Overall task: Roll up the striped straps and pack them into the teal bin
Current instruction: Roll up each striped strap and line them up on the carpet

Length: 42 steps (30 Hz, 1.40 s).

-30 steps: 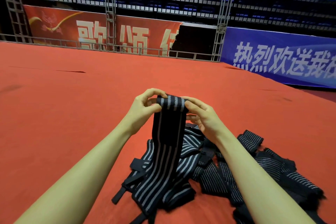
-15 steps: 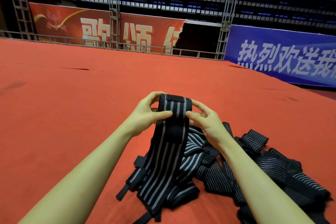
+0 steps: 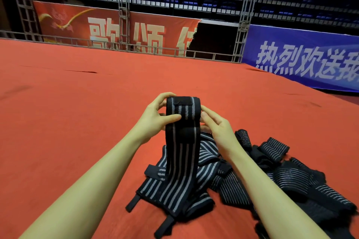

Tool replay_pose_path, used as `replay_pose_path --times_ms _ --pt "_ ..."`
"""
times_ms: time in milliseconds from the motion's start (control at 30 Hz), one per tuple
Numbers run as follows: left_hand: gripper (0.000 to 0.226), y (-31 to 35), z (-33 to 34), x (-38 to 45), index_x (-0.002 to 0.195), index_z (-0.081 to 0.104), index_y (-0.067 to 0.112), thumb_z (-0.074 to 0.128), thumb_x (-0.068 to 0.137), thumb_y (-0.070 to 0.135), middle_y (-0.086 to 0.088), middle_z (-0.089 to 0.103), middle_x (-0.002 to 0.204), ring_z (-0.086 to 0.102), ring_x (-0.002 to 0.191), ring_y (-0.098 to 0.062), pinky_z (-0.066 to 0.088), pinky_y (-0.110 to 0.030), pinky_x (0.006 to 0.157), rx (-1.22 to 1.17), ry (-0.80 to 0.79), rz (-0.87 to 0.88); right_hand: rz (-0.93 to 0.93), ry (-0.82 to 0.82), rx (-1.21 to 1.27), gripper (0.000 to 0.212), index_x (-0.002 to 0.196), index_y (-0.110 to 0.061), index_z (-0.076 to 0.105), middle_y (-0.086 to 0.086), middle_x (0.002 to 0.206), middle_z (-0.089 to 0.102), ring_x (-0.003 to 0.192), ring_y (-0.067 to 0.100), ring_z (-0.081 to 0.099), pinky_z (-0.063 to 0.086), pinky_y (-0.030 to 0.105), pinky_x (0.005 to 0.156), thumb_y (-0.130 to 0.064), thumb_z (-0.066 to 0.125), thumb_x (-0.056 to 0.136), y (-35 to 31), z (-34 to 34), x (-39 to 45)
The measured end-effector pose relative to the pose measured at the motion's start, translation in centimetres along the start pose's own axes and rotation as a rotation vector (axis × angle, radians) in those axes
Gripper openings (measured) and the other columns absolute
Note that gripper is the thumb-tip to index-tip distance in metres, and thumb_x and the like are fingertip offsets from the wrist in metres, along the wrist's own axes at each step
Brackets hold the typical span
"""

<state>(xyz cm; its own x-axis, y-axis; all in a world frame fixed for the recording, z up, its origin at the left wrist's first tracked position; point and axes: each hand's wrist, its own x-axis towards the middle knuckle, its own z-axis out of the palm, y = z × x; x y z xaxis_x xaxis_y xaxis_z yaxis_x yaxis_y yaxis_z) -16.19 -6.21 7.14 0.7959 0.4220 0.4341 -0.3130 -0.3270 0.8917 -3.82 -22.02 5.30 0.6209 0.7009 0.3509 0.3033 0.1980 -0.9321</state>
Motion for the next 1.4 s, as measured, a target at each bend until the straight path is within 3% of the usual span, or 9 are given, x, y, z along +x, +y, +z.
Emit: replay_pose_path --times_ms 100,300,400,567,667,767,1033,1233,1400 --pt "0.050 -0.1 0.1 -0.2 0.109 0.056 0.026 0.065 0.079 -0.012 0.005 0.060 0.109 0.063 0.079 -0.018 0.053 -0.032 0.068 -0.046 -0.004 0.060 0.084 -0.022 0.043 0.043 0.127 -0.025 0.057 0.012 0.111 0.069 0.098 0.032 0.066 0.049 0.047 0.093 -0.050 0.051 0.093 -0.3 0.0 0.5" --pt "0.046 -0.2 0.0 -0.8 0.094 0.059 0.028 0.062 0.069 -0.011 0.014 0.059 0.096 0.057 0.082 -0.010 0.050 -0.027 0.070 -0.036 -0.021 0.081 0.232 -0.186 0.058 0.073 0.121 -0.032 0.062 0.021 0.099 0.069 0.083 0.035 0.064 0.045 0.043 0.083 -0.081 0.055 0.068 -0.3 -0.3 0.7" --pt "0.029 0.0 -0.1 -1.0 0.089 0.062 0.027 0.066 0.070 0.006 0.008 0.056 0.110 0.058 0.087 -0.009 0.048 -0.021 0.072 -0.048 -0.082 0.088 0.231 -0.153 0.066 0.064 0.116 -0.022 0.065 0.010 0.094 0.068 0.073 0.021 0.064 0.044 0.025 0.059 -0.069 0.062 0.074 -0.8 -0.3 0.5" --pt "0.010 -0.3 0.4 -1.5 0.082 0.069 0.022 0.071 0.082 0.012 0.007 0.057 0.107 0.059 0.086 -0.009 0.044 -0.016 0.073 -0.025 0.014 0.108 0.182 -0.153 0.139 0.040 0.109 -0.025 0.070 0.004 0.095 0.066 0.084 0.026 0.061 0.035 0.033 0.069 -0.042 0.072 0.072 0.1 -0.5 0.2" --pt "0.034 -0.4 0.0 -1.4 0.111 0.063 0.026 0.076 0.079 0.029 0.004 0.062 0.118 0.065 0.095 -0.008 0.051 -0.021 0.079 0.032 -0.015 -0.020 0.183 -0.161 0.160 0.044 0.113 -0.028 0.068 0.005 0.093 0.062 0.080 0.026 0.055 0.034 0.032 0.069 -0.038 0.073 0.071 0.0 -0.7 0.1" --pt "0.053 -0.3 -0.5 -1.4 0.116 0.058 0.024 0.074 0.070 0.045 0.000 0.065 0.113 0.066 0.096 -0.010 0.056 -0.031 0.080 0.069 -0.089 -0.219 0.207 -0.183 0.175 0.051 0.116 -0.030 0.067 0.012 0.091 0.042 0.074 0.023 0.041 0.038 0.028 0.070 -0.037 0.078 0.066 0.3 -0.8 -0.1" --pt "0.044 0.3 -0.2 -2.5 0.115 0.059 0.016 0.078 0.076 0.006 -0.003 0.063 0.118 0.067 0.092 -0.013 0.057 -0.032 0.068 -0.012 -0.073 -0.168 0.231 -0.176 0.274 0.059 0.127 -0.009 0.057 0.018 0.128 0.060 0.109 0.036 0.063 0.054 0.049 0.086 -0.018 0.076 0.071 0.9 -1.4 -0.9" --pt "0.059 -0.4 -0.2 -3.2 0.112 0.059 0.030 0.079 0.069 -0.005 0.004 0.061 0.120 0.064 0.101 -0.015 0.055 -0.031 0.079 0.020 -0.062 -0.021 0.228 -0.235 0.230 0.053 0.126 -0.020 0.060 0.009 0.117 0.063 0.087 0.033 0.050 0.055 0.039 0.078 -0.025 0.078 0.077 1.1 -1.2 -1.7" --pt "0.060 -0.6 0.5 -3.7 0.108 0.055 0.031 0.073 0.069 -0.011 0.000 0.050 0.121 0.055 0.111 -0.016 0.053 -0.026 0.084 0.141 -0.062 0.151 0.179 -0.234 0.163 0.048 0.130 -0.023 0.056 0.008 0.119 0.068 0.094 0.035 0.066 0.052 0.049 0.089 -0.032 0.067 0.084 1.4 -0.3 -2.1"
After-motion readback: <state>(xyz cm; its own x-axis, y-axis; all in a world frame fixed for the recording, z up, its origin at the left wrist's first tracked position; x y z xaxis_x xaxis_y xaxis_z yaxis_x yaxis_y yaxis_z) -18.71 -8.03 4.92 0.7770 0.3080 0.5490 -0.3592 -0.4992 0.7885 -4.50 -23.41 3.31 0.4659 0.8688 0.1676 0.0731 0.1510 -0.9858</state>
